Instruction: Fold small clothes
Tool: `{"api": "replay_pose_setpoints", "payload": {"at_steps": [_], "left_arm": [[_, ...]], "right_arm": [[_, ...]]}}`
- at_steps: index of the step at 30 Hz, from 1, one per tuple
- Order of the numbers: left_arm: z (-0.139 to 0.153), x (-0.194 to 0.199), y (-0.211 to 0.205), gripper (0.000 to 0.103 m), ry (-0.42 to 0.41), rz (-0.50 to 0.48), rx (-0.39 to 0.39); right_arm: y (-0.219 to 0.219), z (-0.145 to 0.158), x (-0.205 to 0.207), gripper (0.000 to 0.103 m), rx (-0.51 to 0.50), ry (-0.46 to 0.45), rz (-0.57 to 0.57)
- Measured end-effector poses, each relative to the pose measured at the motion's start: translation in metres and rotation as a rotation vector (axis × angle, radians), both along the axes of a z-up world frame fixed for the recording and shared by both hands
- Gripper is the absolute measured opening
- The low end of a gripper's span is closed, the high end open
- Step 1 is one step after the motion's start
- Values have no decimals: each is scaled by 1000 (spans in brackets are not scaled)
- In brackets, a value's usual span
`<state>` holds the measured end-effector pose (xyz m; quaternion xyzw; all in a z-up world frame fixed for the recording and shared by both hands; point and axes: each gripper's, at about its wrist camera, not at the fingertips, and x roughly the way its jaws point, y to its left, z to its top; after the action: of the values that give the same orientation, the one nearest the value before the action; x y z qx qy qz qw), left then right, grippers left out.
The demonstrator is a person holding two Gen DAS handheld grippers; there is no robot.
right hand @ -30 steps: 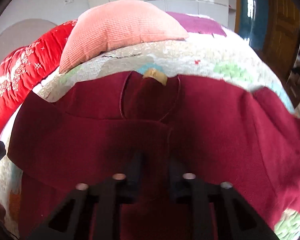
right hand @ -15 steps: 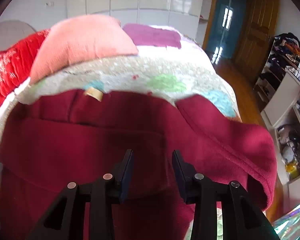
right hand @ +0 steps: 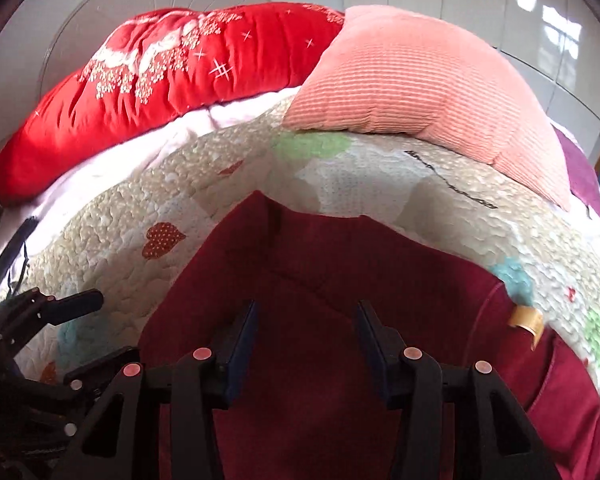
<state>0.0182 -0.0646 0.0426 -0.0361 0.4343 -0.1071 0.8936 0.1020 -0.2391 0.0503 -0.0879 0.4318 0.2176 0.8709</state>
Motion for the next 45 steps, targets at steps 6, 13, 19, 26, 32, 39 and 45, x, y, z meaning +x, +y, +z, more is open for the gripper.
{"api": "replay_pose_setpoints", "payload": {"at_steps": [6, 13, 19, 26, 32, 39, 45], "left_arm": [[-3, 2, 6, 71, 22, 24, -31], [-3, 0, 6, 71, 7, 53, -10], [4, -1, 15, 71, 0, 77, -40], [26, -13, 8, 71, -100, 24, -117], [9, -6, -21, 71, -24, -64, -12], [14, -9, -20, 71, -47, -47, -37], [36, -28, -29, 71, -125, -107, -80]], "right_arm": [[12, -6, 1, 4, -92, -32, -2], [-11, 8, 17, 3, -27, -61, -171], [-18, 22, -18, 19, -6, -69, -184], [-52, 8, -92, 37, 52, -13, -252], [-70, 1, -106, 37, 93, 17, -344], [-149, -13, -119, 51, 26, 49, -614], [-168, 20, -134, 51, 82, -39, -588]]}}
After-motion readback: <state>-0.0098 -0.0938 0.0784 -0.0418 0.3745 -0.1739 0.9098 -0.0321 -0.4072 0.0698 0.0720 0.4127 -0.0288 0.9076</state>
